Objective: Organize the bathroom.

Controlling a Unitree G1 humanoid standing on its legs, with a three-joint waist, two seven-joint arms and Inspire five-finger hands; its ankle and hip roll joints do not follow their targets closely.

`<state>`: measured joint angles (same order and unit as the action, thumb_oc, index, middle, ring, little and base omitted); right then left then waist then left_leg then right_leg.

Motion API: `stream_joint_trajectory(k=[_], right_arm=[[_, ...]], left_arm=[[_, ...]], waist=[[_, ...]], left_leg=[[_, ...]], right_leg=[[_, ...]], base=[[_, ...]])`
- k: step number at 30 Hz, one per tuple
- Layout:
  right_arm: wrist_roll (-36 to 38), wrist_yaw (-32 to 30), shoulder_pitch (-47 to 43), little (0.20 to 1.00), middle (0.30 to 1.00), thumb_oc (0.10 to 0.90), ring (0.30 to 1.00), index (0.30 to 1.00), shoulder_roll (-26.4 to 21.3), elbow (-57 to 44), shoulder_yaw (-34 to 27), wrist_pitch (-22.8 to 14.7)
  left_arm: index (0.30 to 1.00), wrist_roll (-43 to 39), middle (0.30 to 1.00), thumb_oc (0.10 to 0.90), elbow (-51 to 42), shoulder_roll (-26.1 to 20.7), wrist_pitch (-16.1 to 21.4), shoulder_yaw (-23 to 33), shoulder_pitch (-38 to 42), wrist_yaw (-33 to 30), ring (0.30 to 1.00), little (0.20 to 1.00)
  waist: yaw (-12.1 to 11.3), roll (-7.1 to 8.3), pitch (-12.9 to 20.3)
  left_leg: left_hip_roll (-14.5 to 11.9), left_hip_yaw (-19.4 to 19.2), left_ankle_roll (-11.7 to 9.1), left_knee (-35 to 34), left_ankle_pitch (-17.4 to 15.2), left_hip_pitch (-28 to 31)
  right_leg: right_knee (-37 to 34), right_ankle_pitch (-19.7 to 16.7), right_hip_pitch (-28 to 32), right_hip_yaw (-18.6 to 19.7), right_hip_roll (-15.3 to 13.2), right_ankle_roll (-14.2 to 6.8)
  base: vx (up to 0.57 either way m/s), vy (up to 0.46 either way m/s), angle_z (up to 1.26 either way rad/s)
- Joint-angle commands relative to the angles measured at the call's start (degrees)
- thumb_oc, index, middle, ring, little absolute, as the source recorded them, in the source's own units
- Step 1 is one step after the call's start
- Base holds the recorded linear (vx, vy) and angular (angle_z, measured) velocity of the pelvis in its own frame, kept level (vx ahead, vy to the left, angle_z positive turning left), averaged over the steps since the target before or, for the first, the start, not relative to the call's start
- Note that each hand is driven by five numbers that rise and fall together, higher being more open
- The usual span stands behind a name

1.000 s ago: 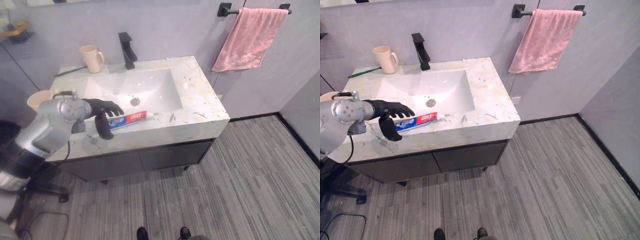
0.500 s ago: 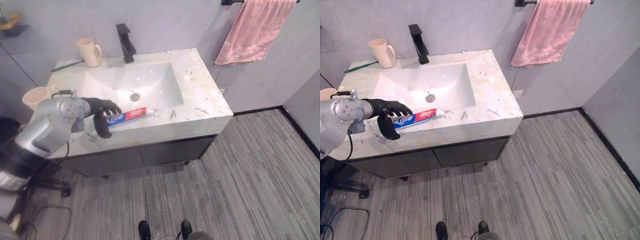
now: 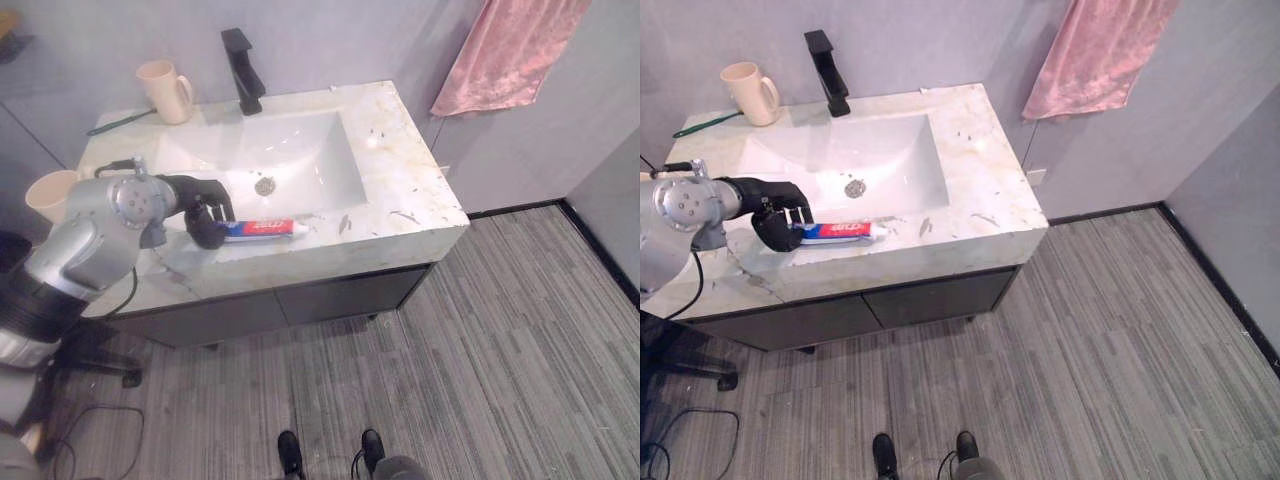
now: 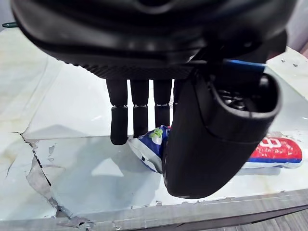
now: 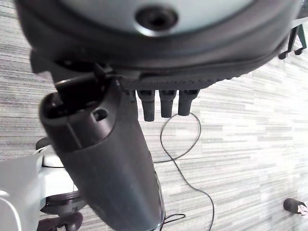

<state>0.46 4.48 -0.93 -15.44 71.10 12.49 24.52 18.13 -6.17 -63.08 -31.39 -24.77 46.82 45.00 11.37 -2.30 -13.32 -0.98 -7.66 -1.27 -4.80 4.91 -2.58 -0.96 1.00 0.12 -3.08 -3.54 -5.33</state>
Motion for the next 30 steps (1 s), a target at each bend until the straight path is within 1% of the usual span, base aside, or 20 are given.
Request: stream_joint_trajectory(k=[1,7,9,10,11,12,13,14,15,17,19,20,21,23,24,25,27,28,29,30], right_arm=[[0.1,0.1,3.5,0.9,0.9,0.8,0.9,0.9,-4.6,1.0,2.0,2.4],[0.5,0.1,3.6,0.9,0.9,0.8,0.9,0.9,-4.6,1.1,2.0,2.0],[0.7,-0.1,3.7,0.9,0.9,0.8,0.9,0.9,-4.5,1.0,2.1,1.9],[0.7,-0.1,3.8,0.9,0.9,0.8,0.9,0.9,-4.5,1.1,2.1,1.8],[0.9,-0.2,4.0,0.9,0.9,0.8,0.9,0.9,-4.4,1.1,2.3,1.7],[1.1,-0.4,4.4,0.9,0.9,0.8,0.9,0.9,-4.2,0.9,2.4,1.7],[1.4,-0.6,4.5,0.9,0.9,0.8,0.9,0.9,-3.9,0.8,2.5,1.8],[1.7,-0.9,4.7,0.9,0.9,0.8,0.9,0.9,-3.8,0.8,2.5,1.8],[1.7,-1.0,4.7,0.9,0.9,0.8,0.9,0.9,-3.7,0.8,2.4,1.8],[2.5,-1.8,4.9,0.9,0.9,0.8,0.9,0.9,-3.4,0.7,2.2,1.8],[5.3,-4.6,5.1,0.9,0.9,0.8,0.9,0.9,-3.4,0.8,1.5,1.0],[5.3,-4.6,5.1,0.9,0.9,0.8,0.9,0.9,-3.4,0.8,1.5,1.0],[6.8,-6.4,5.2,0.9,0.9,0.8,0.9,0.9,-3.6,0.8,0.6,0.5],[9.8,-8.9,5.4,0.9,0.9,0.8,0.9,0.9,-3.7,0.9,-0.4,-0.5],[13.0,-11.9,5.5,0.9,0.9,0.8,0.9,0.9,-3.9,0.8,-1.2,-2.3],[13.1,-11.8,5.5,0.9,0.9,0.8,0.9,0.9,-4.0,0.8,-1.3,-2.2],[21.6,-18.8,5.7,0.9,0.9,0.8,0.9,0.9,-6.4,-1.8,-5.9,-7.3],[24.0,-21.4,6.0,0.9,0.9,0.8,0.9,0.9,-8.0,-4.0,-8.0,-9.2],[25.5,-24.3,6.3,0.9,0.9,0.8,0.9,0.9,-9.4,-6.9,-10.0,-10.6],[26.1,-25.8,6.8,0.9,0.9,0.8,0.9,0.9,-11.2,-10.4,-11.6,-10.1]], left_arm=[[0.3,3.0,0.3,0.4,2.1,0.2,0.1,6.1,6.8,-2.3,0.3,0.3],[0.3,3.1,0.3,0.4,2.7,0.5,0.3,6.1,7.0,-2.8,0.3,0.3],[0.3,2.2,0.3,0.4,2.6,0.6,-0.6,6.4,6.7,-5.1,0.3,0.3],[0.3,0.6,0.3,0.4,2.6,0.5,-1.5,6.6,6.6,-7.6,0.3,0.3],[0.3,-5.8,0.3,0.4,2.8,0.8,-3.3,7.7,6.2,-14.6,0.3,0.3],[0.3,-12.5,0.3,0.4,2.9,1.4,-4.1,8.6,5.5,-22.0,0.3,0.3],[0.3,-16.3,0.3,0.4,3.1,2.0,-4.0,9.4,5.0,-25.4,0.3,0.3],[0.3,-20.9,0.3,0.4,3.5,2.7,-3.0,10.4,4.1,-29.3,0.3,0.3],[0.3,-22.0,0.3,0.4,3.6,2.8,-2.7,10.8,3.7,-30.2,0.3,0.3],[0.3,-27.3,0.3,0.4,4.0,3.9,-1.2,12.8,2.4,-34.0,0.3,0.3],[0.3,-32.9,0.3,0.4,4.0,5.5,1.1,15.0,0.9,-37.8,0.3,0.3],[0.3,-32.9,0.3,0.4,4.0,5.5,1.1,15.0,0.9,-37.8,0.3,0.3],[0.3,-35.7,0.3,0.4,4.1,6.2,2.2,15.6,0.3,-39.6,0.3,0.3],[0.3,-38.1,0.3,0.4,4.0,7.0,2.9,16.2,-0.1,-41.8,0.3,0.3],[0.3,-40.0,0.3,0.4,3.8,7.4,3.3,16.6,-0.4,-43.3,0.3,0.3],[0.3,-40.3,0.3,0.4,3.7,7.5,3.4,16.6,-0.5,-43.6,0.3,0.3],[0.3,-45.9,0.3,0.4,2.8,9.0,5.3,18.1,-2.3,-48.3,0.3,0.3],[0.3,-47.3,0.3,0.4,1.5,9.6,5.8,19.2,-3.8,-49.6,0.3,0.3],[0.3,-48.1,0.3,0.4,0.2,9.9,6.0,20.2,-5.1,-50.8,0.3,0.3],[0.3,-49.3,0.3,0.4,-1.6,10.2,5.3,21.4,-6.5,-52.0,0.3,0.3]], waist=[[0.0,-2.15,3.0],[0.0,-2.02,2.7],[0.0,-1.99,2.7],[0.0,-1.98,2.8],[0.0,-1.81,2.9],[-0.1,-1.68,3.1],[-0.2,-1.56,3.2],[-0.3,-1.43,3.4],[-0.3,-1.42,3.4],[-0.4,-1.15,3.7],[-0.5,-0.81,4.2],[-0.5,-0.81,4.2],[-0.4,-0.61,4.5],[-0.4,-0.28,4.9],[-0.3,-0.08,5.1],[-0.3,-0.04,5.1],[-0.2,0.97,5.6],[-0.1,1.51,5.7],[0.0,2.05,5.8],[0.1,2.51,6.0]], left_leg=[[-0.4,2.5,-1.5,2.1,-0.9,-4.3],[-0.4,2.6,-1.6,2.1,-0.7,-4.5],[-0.4,2.6,-1.6,2.1,-0.7,-4.5],[-0.4,2.6,-1.6,2.1,-0.8,-4.4],[-0.4,2.7,-1.6,2.2,-0.7,-4.3],[-0.4,2.7,-1.6,2.2,-0.8,-4.3],[-0.5,2.7,-1.6,2.2,-0.8,-4.2],[-0.5,2.6,-1.6,2.2,-0.8,-4.1],[-0.5,2.5,-1.6,2.3,-0.8,-4.0],[-0.6,2.3,-1.6,2.3,-0.8,-3.9],[-0.7,2.0,-1.7,2.4,-0.9,-3.6],[-0.7,2.0,-1.7,2.4,-0.9,-3.6],[-0.8,1.8,-1.7,2.3,-0.9,-3.2],[-0.9,1.5,-1.7,2.2,-1.0,-2.8],[-0.9,1.3,-1.7,2.3,-1.1,-2.5],[-0.9,1.3,-1.7,2.3,-1.1,-2.5],[-1.1,1.1,-1.9,2.3,-1.2,-1.5],[-1.2,1.1,-1.8,2.5,-1.4,-1.0],[-1.4,1.0,-1.8,2.6,-1.5,-0.5],[-1.5,0.9,-1.8,2.6,-1.6,0.0]], right_leg=[[7.0,2.3,-3.4,-5.8,1.2,-3.0],[7.0,2.2,-3.5,-5.8,1.2,-2.9],[6.9,2.2,-3.4,-5.9,1.2,-2.9],[6.9,2.2,-3.3,-5.9,1.2,-2.9],[6.9,2.2,-3.2,-5.9,1.2,-2.9],[6.7,2.3,-2.9,-6.0,1.1,-2.9],[6.7,2.3,-2.7,-6.1,1.1,-2.9],[6.7,2.4,-2.5,-6.1,1.1,-2.9],[6.7,2.4,-2.4,-6.1,1.1,-2.9],[6.6,2.3,-2.1,-6.1,1.1,-2.9],[6.4,2.3,-1.6,-6.1,1.1,-2.9],[6.4,2.3,-1.6,-6.1,1.1,-2.9],[6.2,2.2,-1.4,-6.1,1.1,-3.0],[6.0,2.0,-1.1,-6.1,1.1,-3.0],[5.9,2.0,-1.0,-6.1,1.2,-3.1],[5.9,1.9,-0.9,-6.1,1.2,-3.1],[5.7,1.5,-0.3,-6.1,1.2,-3.4],[5.8,1.4,0.0,-6.2,1.3,-3.3],[5.9,1.4,0.2,-6.3,1.4,-3.3],[5.9,1.4,0.5,-6.3,1.5,-3.2]], base=[[0.0,0.0,0.0],[0.0,0.0,0.0],[0.0,0.0,0.0],[0.0,0.0,0.0],[0.04,-0.004,0.0],[0.05,-0.007,0.0],[0.05,-0.008,0.01],[0.04,-0.005,0.02],[0.04,-0.004,0.03],[0.02,-0.001,0.0],[0.02,0.001,0.0],[0.04,0.01,0.0],[0.0,0.0,0.0],[0.04,0.005,-0.01],[0.03,0.0,-0.01],[0.04,-0.005,-0.05],[0.06,-0.019,-0.11],[0.07,-0.033,-0.21],[0.06,-0.037,-0.31],[0.05,-0.026,-0.26]])
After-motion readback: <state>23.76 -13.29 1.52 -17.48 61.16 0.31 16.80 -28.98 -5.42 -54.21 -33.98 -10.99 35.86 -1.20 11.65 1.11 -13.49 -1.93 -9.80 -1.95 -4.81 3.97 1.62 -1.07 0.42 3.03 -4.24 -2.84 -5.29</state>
